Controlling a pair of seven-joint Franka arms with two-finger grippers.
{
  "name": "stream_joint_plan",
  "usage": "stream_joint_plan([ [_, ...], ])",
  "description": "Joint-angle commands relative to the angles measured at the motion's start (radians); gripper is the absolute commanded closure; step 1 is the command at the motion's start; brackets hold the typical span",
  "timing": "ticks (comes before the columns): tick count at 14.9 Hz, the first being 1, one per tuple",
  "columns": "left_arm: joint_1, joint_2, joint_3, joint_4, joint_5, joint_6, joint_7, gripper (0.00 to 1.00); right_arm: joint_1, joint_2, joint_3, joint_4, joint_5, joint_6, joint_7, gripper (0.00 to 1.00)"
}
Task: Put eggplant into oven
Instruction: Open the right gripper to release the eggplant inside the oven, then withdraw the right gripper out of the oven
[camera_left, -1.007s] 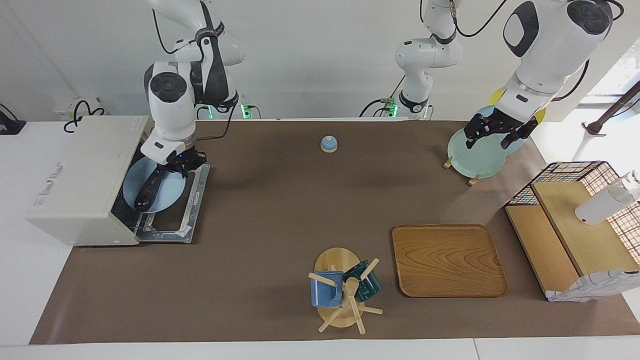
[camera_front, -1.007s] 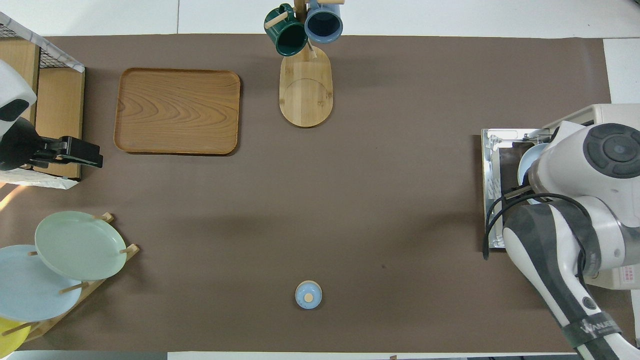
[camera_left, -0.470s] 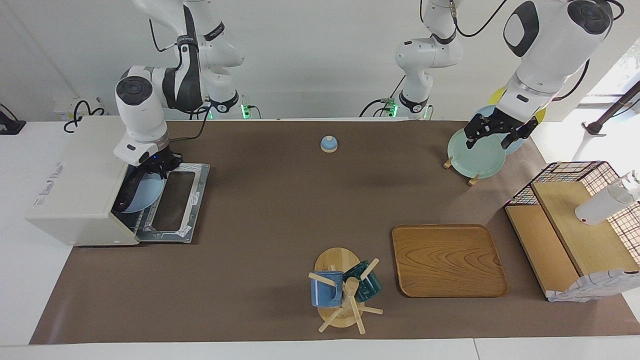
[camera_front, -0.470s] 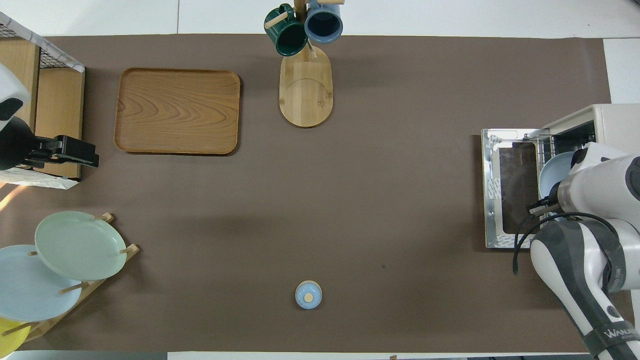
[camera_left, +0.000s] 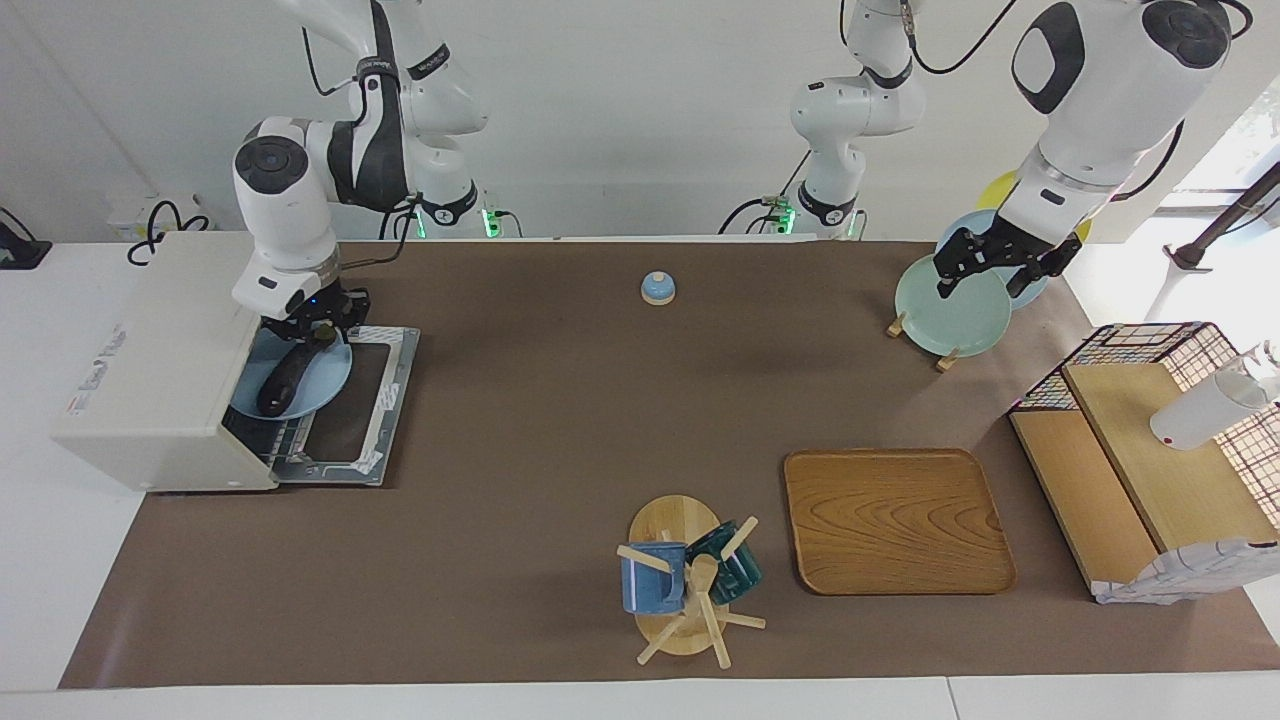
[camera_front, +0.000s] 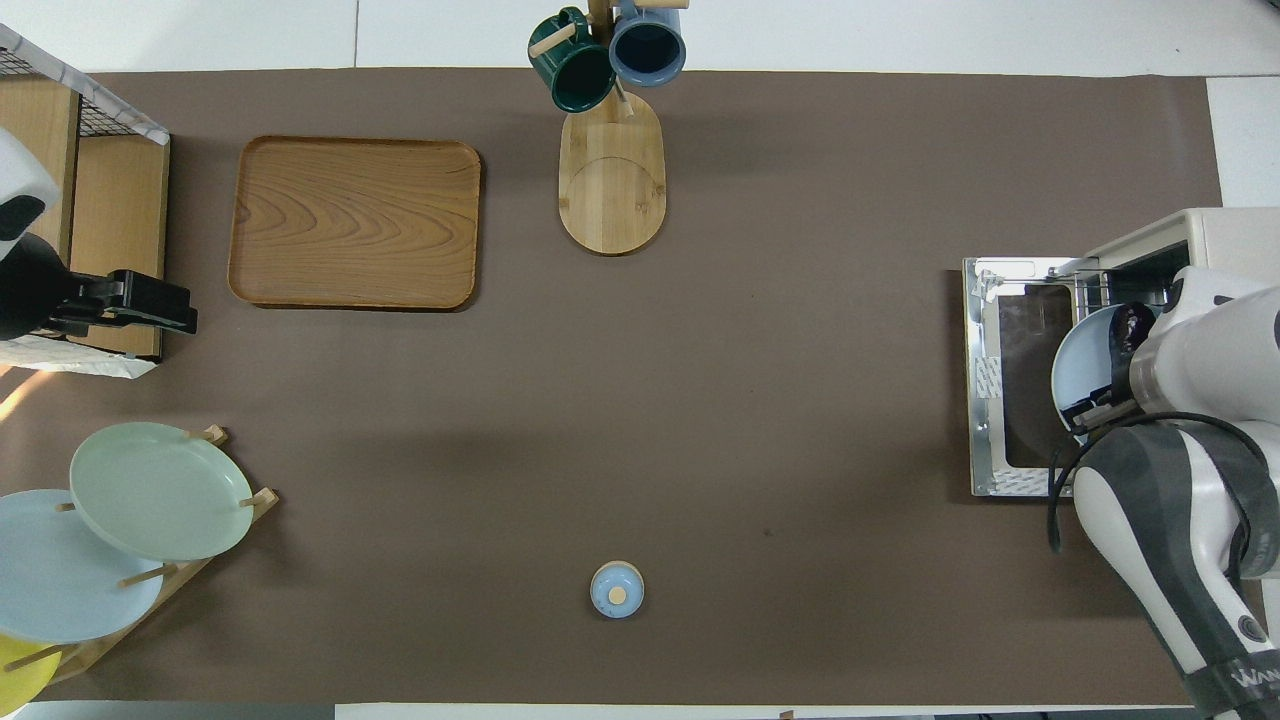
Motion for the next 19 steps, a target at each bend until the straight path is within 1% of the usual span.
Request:
stream_joint_plan([
  [1,0.011,-0.007,-0.006,0.001,0.018,-0.008,-0.008,0.00,0.063,0.013,0.013,0.032,0.002,0.016,0.043,0.70],
  [2,0.011,-0.007,-0.008,0.002,0.018,-0.006,-0.008,0.00,0.100,0.033,0.013,0.020,0.002,0.059,0.095,0.86],
  [3,0.011,-0.007,-0.008,0.001,0.018,-0.005,-0.008,0.00,0.120,0.070,0.012,0.018,0.002,0.096,0.153,0.99],
  [5,0.011,-0.007,-0.006,0.001,0.018,-0.003,-0.008,0.00,0.125,0.154,0.013,0.017,0.002,0.177,0.235,1.00],
  [7,0.011,-0.007,-0.006,0.001,0.018,-0.003,-0.008,0.00,0.126,0.173,0.015,-0.022,0.004,0.249,0.270,1.00],
  [10,0.011,-0.007,-0.006,0.001,0.018,-0.003,-0.008,0.00,0.137,0.222,0.013,-0.033,0.004,0.266,0.354,1.00],
  [16,0.011,-0.007,-0.008,0.002,0.018,-0.003,-0.008,0.00,0.125,0.216,0.013,-0.082,0.007,0.311,0.370,1.00],
  [19,0.011,-0.005,-0.006,0.001,0.018,-0.003,-0.008,0.00,0.120,0.240,0.013,-0.086,0.007,0.319,0.364,1.00],
])
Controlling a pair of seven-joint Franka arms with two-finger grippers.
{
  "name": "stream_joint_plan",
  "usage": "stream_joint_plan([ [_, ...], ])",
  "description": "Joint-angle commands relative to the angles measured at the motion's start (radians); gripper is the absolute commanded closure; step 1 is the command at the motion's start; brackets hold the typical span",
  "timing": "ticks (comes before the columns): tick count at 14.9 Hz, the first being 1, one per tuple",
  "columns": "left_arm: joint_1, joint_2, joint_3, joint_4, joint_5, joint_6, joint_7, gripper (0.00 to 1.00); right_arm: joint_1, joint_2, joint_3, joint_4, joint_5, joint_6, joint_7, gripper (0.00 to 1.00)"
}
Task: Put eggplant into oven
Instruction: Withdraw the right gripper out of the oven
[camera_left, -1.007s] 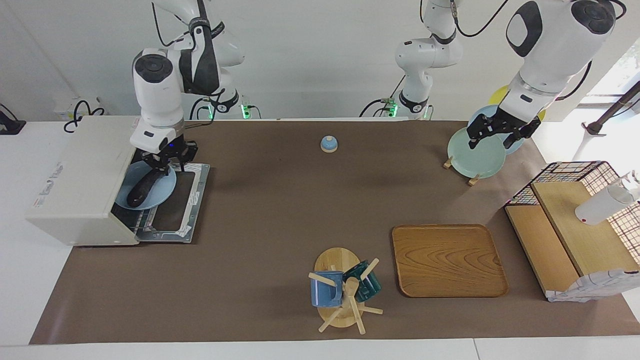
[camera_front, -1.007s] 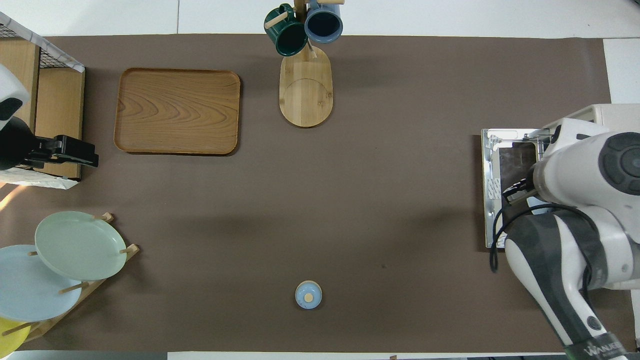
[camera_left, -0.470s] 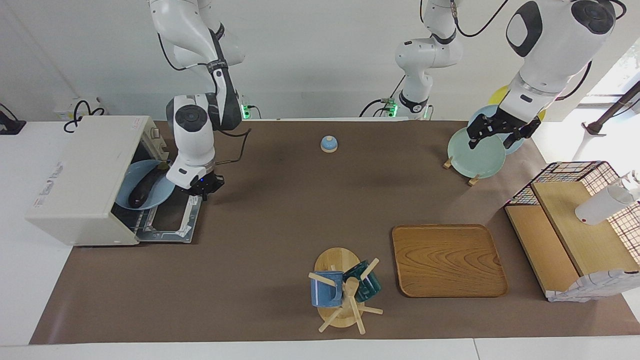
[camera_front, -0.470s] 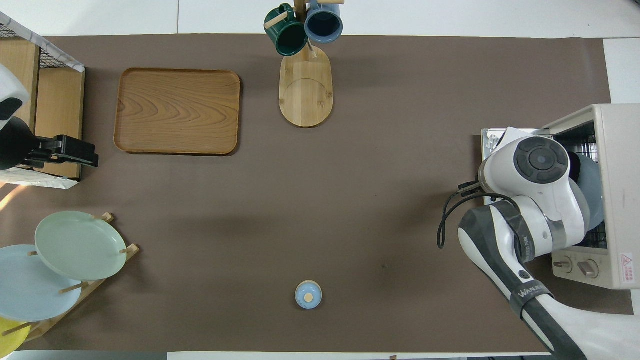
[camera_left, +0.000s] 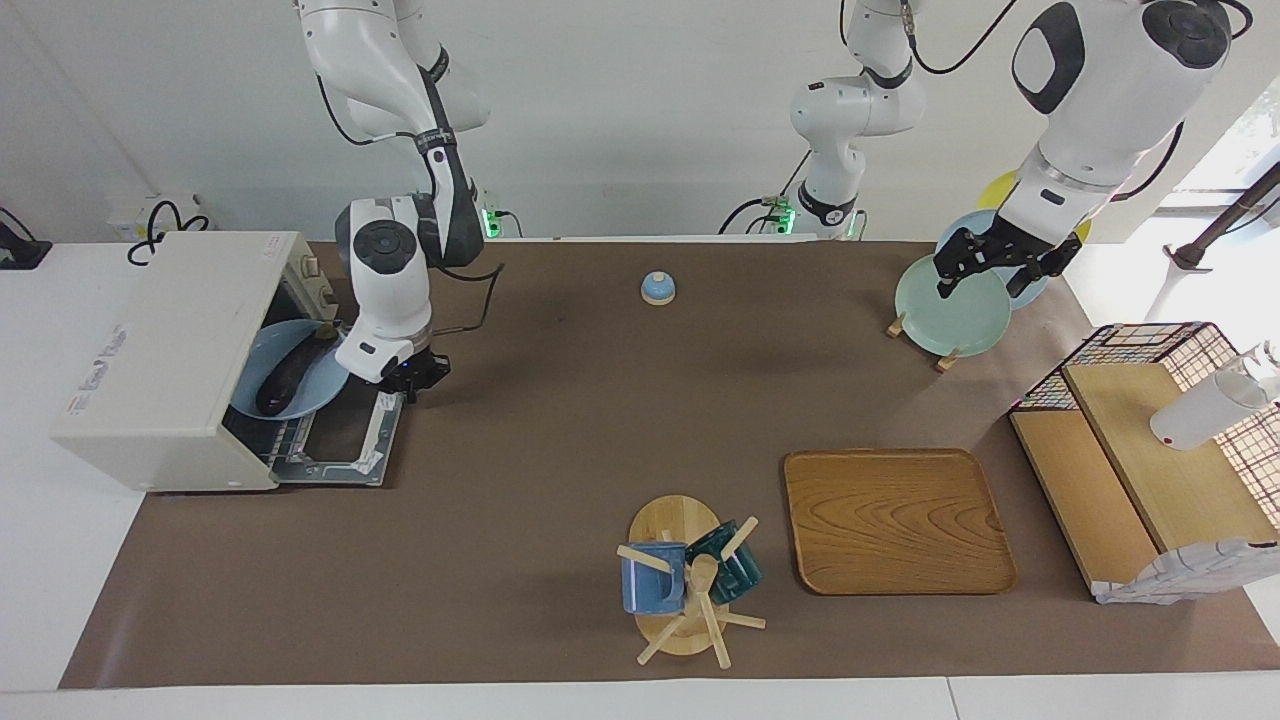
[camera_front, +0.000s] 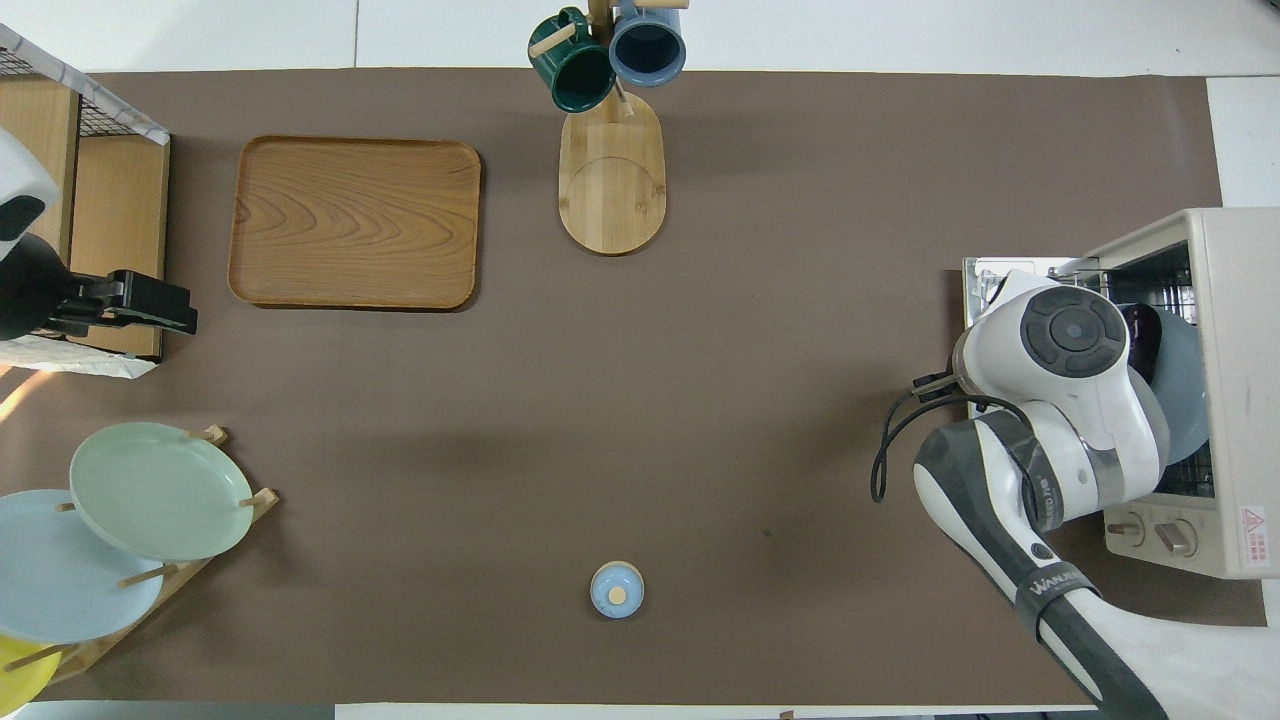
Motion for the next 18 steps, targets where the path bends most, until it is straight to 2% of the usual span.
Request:
stream_joint_plan([
  [1,0.011,-0.007,-0.006,0.002,0.018,-0.003,-0.008,0.00,-0.012,0.003,0.005,-0.020,0.005,0.025,0.009,1.00],
  [11,0.011,-0.007,-0.006,0.001,0.018,-0.003,-0.008,0.00,-0.018,0.001,0.003,-0.026,-0.012,0.028,0.000,1.00],
  [14,0.011,-0.007,-0.008,0.001,0.018,-0.003,-0.008,0.00,-0.018,0.004,-0.002,-0.014,-0.041,0.015,-0.078,1.00],
  [16,0.011,-0.007,-0.008,0.001,0.018,-0.003,-0.008,0.00,-0.021,0.012,0.000,0.034,-0.134,-0.030,-0.086,1.00],
  [18,0.011,-0.007,-0.008,0.001,0.018,-0.003,-0.008,0.00,-0.019,0.012,0.000,0.112,-0.145,-0.134,-0.124,1.00],
])
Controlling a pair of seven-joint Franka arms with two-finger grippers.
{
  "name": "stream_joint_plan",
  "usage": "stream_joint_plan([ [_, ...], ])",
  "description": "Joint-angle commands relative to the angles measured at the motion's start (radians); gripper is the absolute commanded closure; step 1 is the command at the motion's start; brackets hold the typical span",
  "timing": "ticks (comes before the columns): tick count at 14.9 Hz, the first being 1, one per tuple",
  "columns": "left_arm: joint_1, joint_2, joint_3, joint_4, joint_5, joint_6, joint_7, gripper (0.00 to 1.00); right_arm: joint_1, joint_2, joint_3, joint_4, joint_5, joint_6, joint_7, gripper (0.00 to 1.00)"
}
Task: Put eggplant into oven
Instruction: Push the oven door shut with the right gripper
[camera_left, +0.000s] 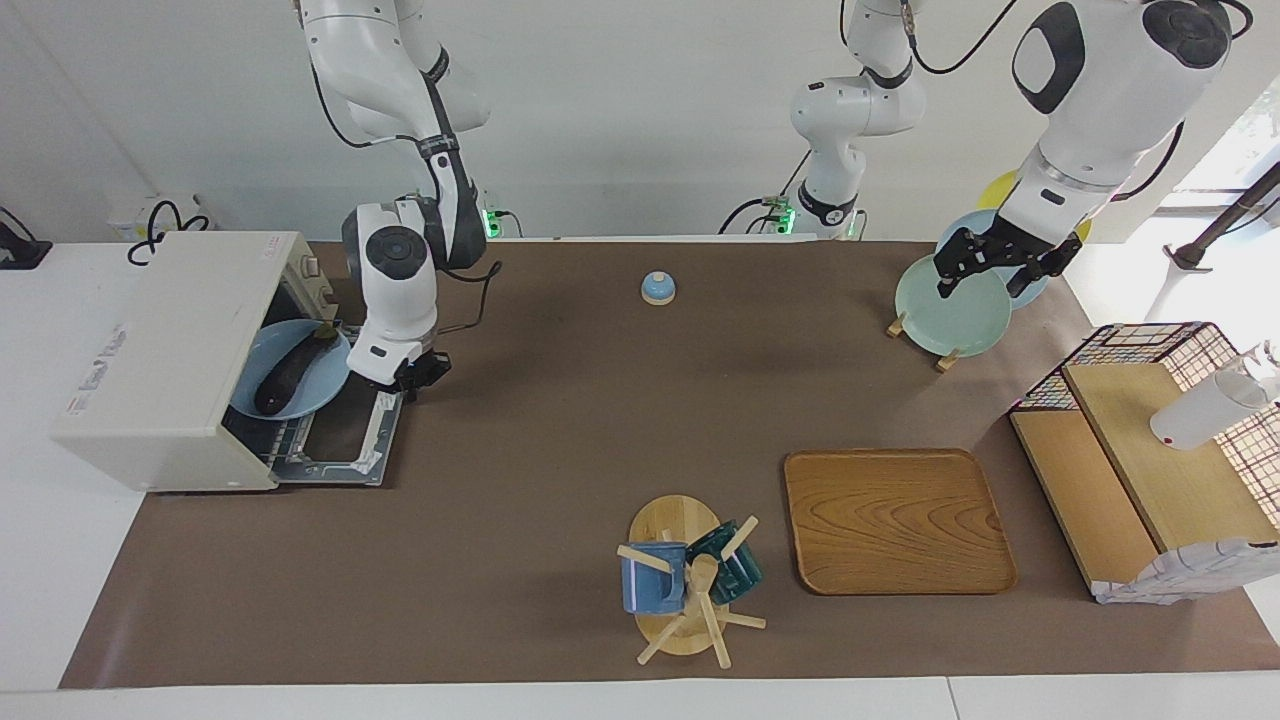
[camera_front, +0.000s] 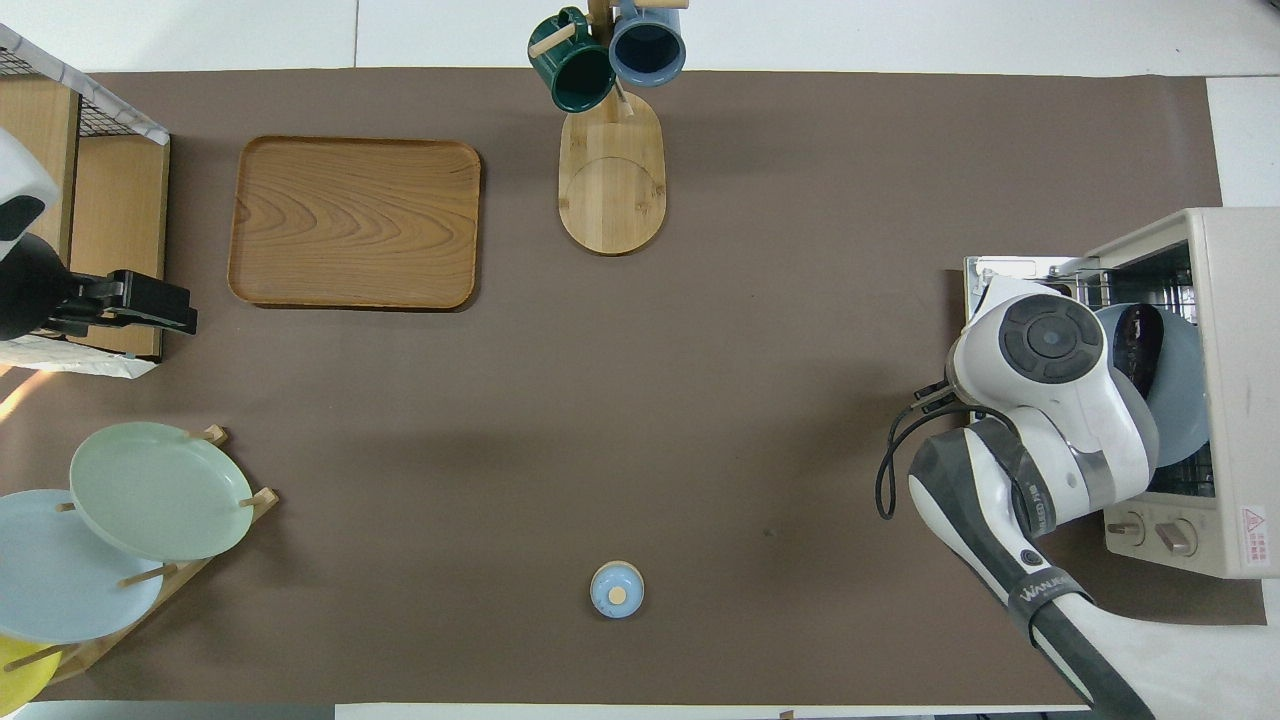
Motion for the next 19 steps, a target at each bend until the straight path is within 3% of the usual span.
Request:
stream_joint_plan([
  [1,0.011,-0.007,-0.006,0.001,0.018,-0.001,-0.008,0.00,-0.025,-0.001,-0.014,0.146,-0.063,-0.154,-0.102,1.00],
  [3,0.011,-0.007,-0.008,0.001,0.018,-0.003,-0.008,0.00,-0.048,-0.007,-0.017,0.231,-0.047,-0.266,-0.157,1.00],
  [6,0.011,-0.007,-0.006,0.001,0.018,-0.003,-0.008,0.00,-0.099,-0.045,-0.017,0.277,-0.008,-0.345,-0.238,1.00],
  [13,0.011,-0.007,-0.008,0.001,0.018,-0.001,-0.008,0.00,-0.220,-0.090,-0.016,0.302,0.063,-0.386,-0.378,0.98],
  [16,0.011,-0.007,-0.008,0.001,0.018,-0.001,-0.008,0.00,-0.207,-0.082,-0.008,0.465,0.166,-0.582,-0.371,0.85],
  [19,0.011,-0.007,-0.008,0.001,0.018,-0.001,-0.008,0.00,-0.187,-0.088,0.001,0.568,0.232,-0.688,-0.368,0.59],
])
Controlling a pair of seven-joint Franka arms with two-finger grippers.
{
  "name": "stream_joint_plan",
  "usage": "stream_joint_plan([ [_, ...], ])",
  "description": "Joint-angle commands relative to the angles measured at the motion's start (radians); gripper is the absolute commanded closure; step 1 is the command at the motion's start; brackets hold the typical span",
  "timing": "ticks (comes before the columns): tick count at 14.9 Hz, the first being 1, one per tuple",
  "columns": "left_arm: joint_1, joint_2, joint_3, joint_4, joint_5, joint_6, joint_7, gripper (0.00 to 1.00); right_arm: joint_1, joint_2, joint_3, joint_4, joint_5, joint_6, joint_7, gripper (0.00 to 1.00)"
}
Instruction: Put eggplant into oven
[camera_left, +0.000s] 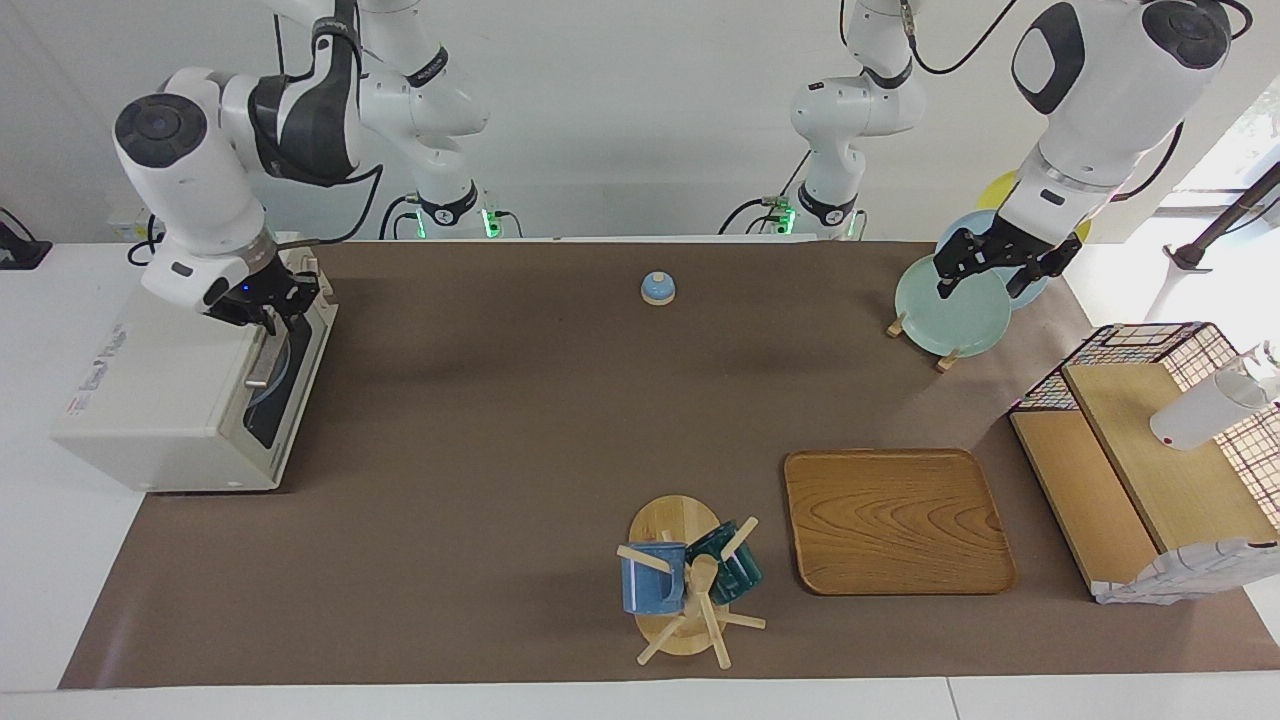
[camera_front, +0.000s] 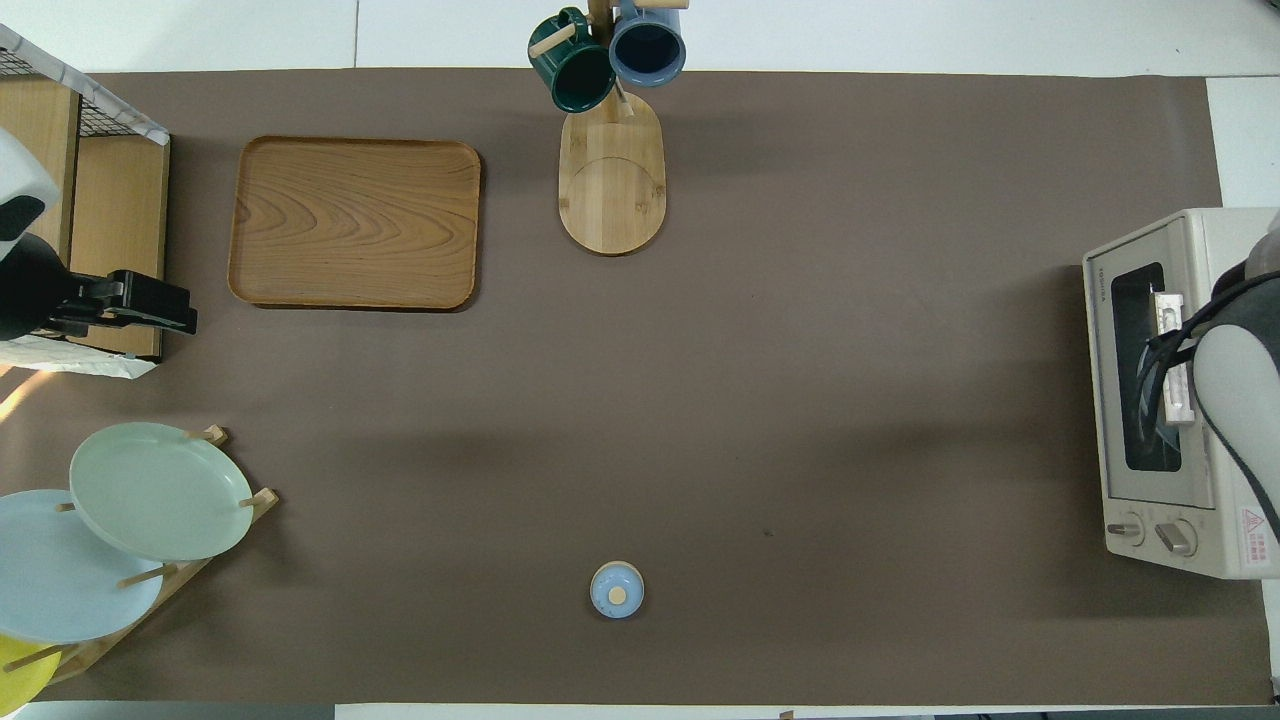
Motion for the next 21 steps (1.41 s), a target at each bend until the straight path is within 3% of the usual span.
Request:
stream_joint_plan([
  [1,0.011,-0.007,-0.006,0.001,0.018,-0.001,-0.008,0.00,0.008,0.015,0.009,0.096,0.077,-0.084,-0.003,0.44],
  [2,0.011,-0.007,-0.006,0.001,0.018,-0.001,-0.008,0.00,0.012,0.015,0.013,0.105,0.091,-0.091,0.027,0.17],
  [3,0.011,-0.007,-0.006,0.001,0.018,-0.001,-0.008,0.00,0.009,0.021,0.015,0.116,0.106,-0.088,0.069,0.00],
  [8,0.011,-0.007,-0.008,0.001,0.018,-0.001,-0.008,0.00,0.054,0.035,0.015,0.170,0.130,-0.141,0.239,0.00],
  [21,0.011,-0.007,-0.008,0.001,0.018,-0.001,-0.008,0.00,0.084,0.000,0.001,0.116,0.122,-0.111,0.241,0.00],
])
